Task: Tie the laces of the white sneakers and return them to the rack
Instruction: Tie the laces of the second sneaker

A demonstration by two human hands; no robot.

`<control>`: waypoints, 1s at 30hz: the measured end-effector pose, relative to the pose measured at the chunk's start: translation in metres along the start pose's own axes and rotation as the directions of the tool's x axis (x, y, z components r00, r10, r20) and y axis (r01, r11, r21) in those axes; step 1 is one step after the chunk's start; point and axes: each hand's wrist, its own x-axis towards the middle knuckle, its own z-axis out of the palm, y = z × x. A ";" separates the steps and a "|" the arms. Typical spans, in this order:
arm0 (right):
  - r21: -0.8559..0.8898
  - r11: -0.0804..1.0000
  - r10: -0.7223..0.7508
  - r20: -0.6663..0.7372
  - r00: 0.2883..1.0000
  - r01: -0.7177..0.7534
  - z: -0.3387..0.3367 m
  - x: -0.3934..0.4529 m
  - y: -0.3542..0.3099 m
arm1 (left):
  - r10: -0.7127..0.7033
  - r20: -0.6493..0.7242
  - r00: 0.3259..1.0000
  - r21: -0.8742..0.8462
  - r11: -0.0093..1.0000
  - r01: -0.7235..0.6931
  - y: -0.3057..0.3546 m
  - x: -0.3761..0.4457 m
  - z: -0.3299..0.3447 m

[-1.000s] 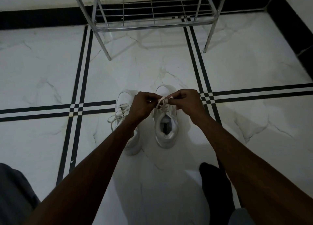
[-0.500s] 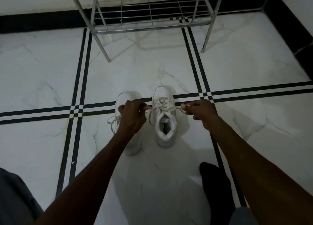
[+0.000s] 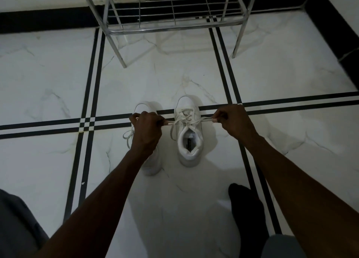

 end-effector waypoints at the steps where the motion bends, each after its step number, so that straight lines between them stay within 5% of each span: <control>1: -0.027 0.999 -0.025 -0.019 1.000 0.024 0.001 -0.001 0.000 | 0.035 0.003 0.999 0.040 0.999 -0.035 -0.002 0.000 0.000; 9: -0.122 0.991 -0.052 -0.047 0.998 0.046 0.007 -0.012 0.003 | 0.172 0.027 0.985 0.269 0.947 -0.173 -0.010 -0.007 0.006; 15: -0.203 0.979 -0.019 -0.036 0.999 0.011 0.013 -0.017 0.006 | 0.183 0.014 0.983 0.283 0.942 -0.179 -0.016 -0.008 0.007; 25: -0.056 0.998 -0.024 0.033 0.999 0.026 -0.001 0.002 0.001 | 0.113 0.011 0.994 0.217 0.970 -0.112 -0.004 0.000 -0.001; 30: -0.006 0.982 -0.186 0.183 0.965 0.190 0.000 0.007 -0.020 | 0.161 0.221 0.962 -0.022 0.987 -0.160 0.024 0.005 0.004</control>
